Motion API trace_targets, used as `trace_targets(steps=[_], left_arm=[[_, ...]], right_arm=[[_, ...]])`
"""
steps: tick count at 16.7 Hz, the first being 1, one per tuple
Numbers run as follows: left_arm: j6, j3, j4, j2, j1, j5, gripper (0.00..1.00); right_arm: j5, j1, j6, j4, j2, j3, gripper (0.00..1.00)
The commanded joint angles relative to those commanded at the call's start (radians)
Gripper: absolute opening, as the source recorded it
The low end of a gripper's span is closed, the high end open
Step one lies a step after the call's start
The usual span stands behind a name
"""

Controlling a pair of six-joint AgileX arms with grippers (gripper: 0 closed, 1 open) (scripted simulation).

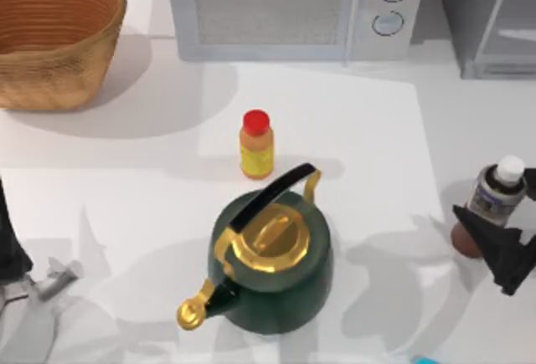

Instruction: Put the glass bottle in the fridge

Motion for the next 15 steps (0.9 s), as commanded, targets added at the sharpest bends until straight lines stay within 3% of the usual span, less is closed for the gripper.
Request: trace_targets(steps=[8,15], left_arm=[[0.000,0.000,0.000,0.000,0.000,0.000,1.00],[0.000,0.000,0.000,0.000,0.000,0.000,1.00]], right_arm=[[0.000,0.000,0.000,0.000,0.000,0.000,0.03],[0.000,0.000,0.000,0.000,0.000,0.000,0.01]])
